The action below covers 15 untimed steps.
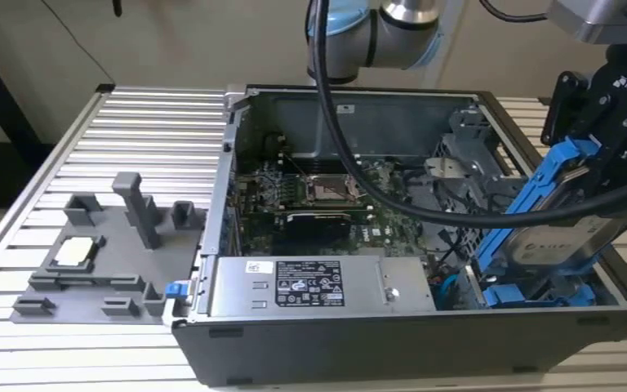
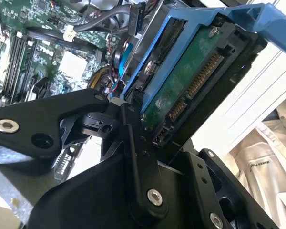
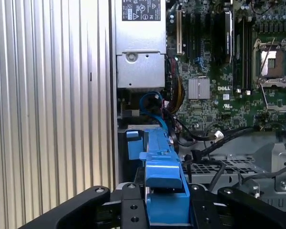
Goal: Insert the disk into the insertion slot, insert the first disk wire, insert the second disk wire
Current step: 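Insert the disk into the insertion slot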
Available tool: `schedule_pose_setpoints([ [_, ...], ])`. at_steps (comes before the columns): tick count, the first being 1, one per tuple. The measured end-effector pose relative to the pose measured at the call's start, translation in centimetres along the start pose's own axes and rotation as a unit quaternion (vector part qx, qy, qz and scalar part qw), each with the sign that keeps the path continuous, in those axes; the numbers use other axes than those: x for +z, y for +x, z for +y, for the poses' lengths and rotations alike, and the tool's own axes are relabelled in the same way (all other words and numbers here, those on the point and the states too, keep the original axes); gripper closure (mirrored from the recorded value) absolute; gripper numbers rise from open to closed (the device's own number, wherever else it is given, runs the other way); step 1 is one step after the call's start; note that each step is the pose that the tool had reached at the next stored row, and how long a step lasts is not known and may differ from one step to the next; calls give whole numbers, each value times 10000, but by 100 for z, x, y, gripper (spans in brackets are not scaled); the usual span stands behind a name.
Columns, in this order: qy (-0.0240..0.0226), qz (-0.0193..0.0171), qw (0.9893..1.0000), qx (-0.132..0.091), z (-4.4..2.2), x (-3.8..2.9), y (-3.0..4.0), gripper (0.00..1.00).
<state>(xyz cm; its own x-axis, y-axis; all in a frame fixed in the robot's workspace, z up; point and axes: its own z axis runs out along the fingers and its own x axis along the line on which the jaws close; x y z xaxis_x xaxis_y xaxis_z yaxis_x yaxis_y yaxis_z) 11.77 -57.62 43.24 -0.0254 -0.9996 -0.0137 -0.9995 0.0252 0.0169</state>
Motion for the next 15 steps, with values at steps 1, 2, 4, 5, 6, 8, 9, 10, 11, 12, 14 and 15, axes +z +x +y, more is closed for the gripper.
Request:
schedule_pose_setpoints([
  [1,0,0,10000,0,-2,9,0,67],
  [2,0,0,10000,0,-4,18,0,67],
  [4,0,0,10000,0,-9,34,0,67],
  [5,0,0,10000,0,-12,42,0,67],
  [6,0,-1,10000,0,-16,50,0,67],
  [8,0,0,10000,0,-21,65,0,67],
  [9,0,0,10000,0,-24,73,0,67],
  [10,0,0,10000,0,-27,81,1,67],
  [11,0,0,10000,0,-31,90,1,67],
  [12,0,0,10000,0,-36,99,0,67],
  [14,0,1,10000,0,-43,112,0,67],
  [15,0,1,10000,0,-45,118,0,67],
])
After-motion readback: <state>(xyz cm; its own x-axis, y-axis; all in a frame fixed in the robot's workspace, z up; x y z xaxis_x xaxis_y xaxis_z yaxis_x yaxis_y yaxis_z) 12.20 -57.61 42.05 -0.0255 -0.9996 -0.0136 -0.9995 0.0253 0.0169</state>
